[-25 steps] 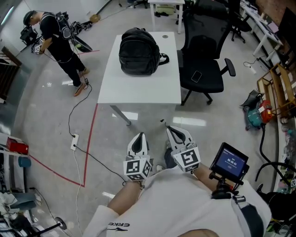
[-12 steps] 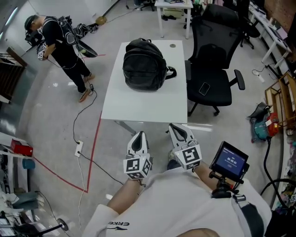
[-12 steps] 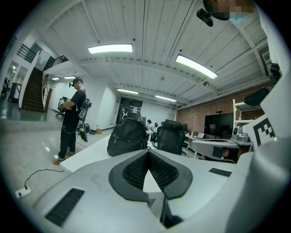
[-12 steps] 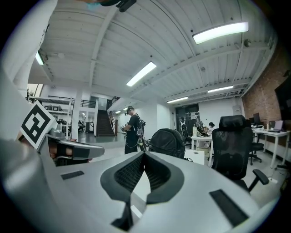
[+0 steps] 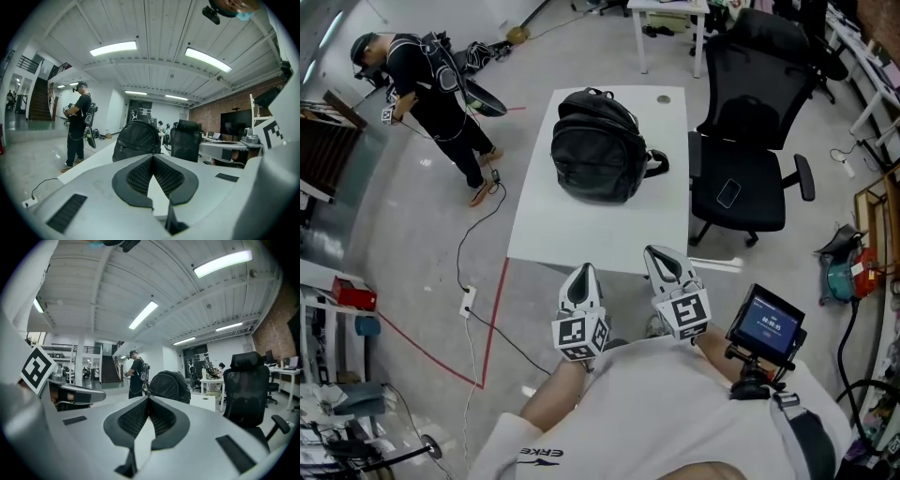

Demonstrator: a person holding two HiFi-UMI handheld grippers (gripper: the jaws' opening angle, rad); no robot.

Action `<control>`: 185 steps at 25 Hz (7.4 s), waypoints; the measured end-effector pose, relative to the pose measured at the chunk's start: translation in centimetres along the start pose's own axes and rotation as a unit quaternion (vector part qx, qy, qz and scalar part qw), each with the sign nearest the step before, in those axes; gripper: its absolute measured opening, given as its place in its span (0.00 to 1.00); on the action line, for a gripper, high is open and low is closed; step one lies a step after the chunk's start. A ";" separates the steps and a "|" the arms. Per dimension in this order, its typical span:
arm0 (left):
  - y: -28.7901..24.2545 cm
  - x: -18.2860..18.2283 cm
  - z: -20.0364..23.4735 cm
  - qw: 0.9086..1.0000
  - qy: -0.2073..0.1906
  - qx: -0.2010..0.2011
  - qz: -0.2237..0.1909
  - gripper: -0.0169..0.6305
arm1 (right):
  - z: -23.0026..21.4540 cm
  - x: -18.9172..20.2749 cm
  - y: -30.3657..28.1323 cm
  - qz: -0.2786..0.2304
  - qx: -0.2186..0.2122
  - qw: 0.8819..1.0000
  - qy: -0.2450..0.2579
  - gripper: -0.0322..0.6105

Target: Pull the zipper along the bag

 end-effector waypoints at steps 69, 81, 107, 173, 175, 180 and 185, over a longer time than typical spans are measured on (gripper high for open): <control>-31.5 2.1 18.9 0.974 -0.064 0.208 0.063 0.16 | -22.0 14.8 -23.2 0.172 0.138 0.971 0.092 0.09; -31.3 2.3 18.4 0.967 -0.076 0.230 0.079 0.15 | -20.9 15.2 -25.3 0.185 0.002 0.977 0.102 0.18; -31.1 2.3 18.0 0.959 -0.119 0.239 0.091 0.15 | -20.6 15.0 -26.4 0.215 -0.216 0.929 0.211 0.12; -31.6 3.5 19.1 0.924 -0.074 0.371 0.051 0.14 | -16.6 -2.6 -33.3 0.097 0.156 0.952 0.246 0.08; -31.7 3.4 19.0 0.924 -0.070 0.373 0.050 0.14 | -16.3 -2.9 -33.8 0.098 0.156 0.951 0.249 0.08; -31.5 3.5 18.5 0.921 -0.065 0.381 0.047 0.14 | -15.6 -3.3 -34.6 0.100 0.153 0.949 0.255 0.08; -31.5 3.6 18.8 0.919 -0.057 0.387 0.043 0.14 | -14.4 -3.2 -36.2 0.107 0.149 0.948 0.261 0.08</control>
Point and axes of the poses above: the fingertips, and each gripper's own axes: y backward along the fingers, z to its left, x out of its underside, the point moved 1 cm from there along y, backward along the fingers, and after that the axes turned 15 degrees about -z, right-handed, at the moved point
